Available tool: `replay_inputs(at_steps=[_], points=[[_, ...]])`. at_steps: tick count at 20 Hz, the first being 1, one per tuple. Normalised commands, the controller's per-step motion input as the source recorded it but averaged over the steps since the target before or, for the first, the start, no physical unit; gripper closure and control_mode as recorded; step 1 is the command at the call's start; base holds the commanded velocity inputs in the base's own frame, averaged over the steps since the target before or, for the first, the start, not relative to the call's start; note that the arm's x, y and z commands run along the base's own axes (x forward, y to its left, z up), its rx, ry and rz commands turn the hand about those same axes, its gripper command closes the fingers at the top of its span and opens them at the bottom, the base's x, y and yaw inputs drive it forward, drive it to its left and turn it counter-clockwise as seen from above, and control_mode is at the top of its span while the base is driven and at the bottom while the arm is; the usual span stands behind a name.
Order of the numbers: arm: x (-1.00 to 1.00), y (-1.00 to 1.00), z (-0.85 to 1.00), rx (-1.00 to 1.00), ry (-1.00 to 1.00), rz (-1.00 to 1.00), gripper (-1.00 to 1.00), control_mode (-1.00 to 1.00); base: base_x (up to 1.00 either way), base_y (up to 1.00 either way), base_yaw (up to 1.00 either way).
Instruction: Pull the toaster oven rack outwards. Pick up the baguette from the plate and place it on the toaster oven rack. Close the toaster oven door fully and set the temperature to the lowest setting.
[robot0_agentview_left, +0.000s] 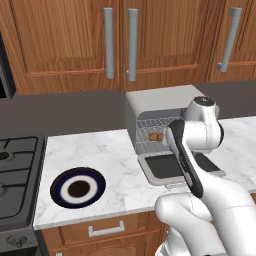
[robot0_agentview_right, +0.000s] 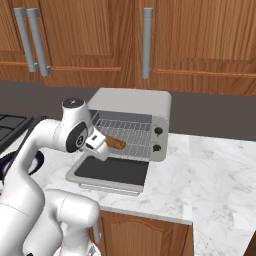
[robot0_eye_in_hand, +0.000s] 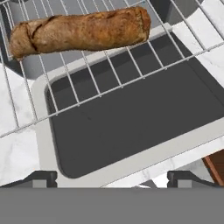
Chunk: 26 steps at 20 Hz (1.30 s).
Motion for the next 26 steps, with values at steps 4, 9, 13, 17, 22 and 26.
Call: replay_inputs(at_steps=[4, 9, 13, 17, 22, 26], points=[[0.19, 0.05, -0.06, -0.03, 0.00, 0.15, -1.00, -1.00, 0.00, 0.00, 0.00], [0.09, 0.00, -0.23, 0.00, 0.00, 0.14, -1.00, -1.00, 0.00, 0.00, 0.00], [0.15, 0.00, -0.25, 0.00, 0.00, 0.15, -1.00, -1.00, 0.00, 0.00, 0.00], [0.07, 0.00, -0.15, 0.00, 0.00, 0.12, -1.00, -1.00, 0.00, 0.00, 0.00], [0.09, 0.00, -0.20, 0.00, 0.00, 0.10, -1.00, -1.00, 0.00, 0.00, 0.00], [0.24, 0.00, -0.24, -0.02, 0.00, 0.08, -1.00, -1.00, 0.00, 0.00, 0.00]])
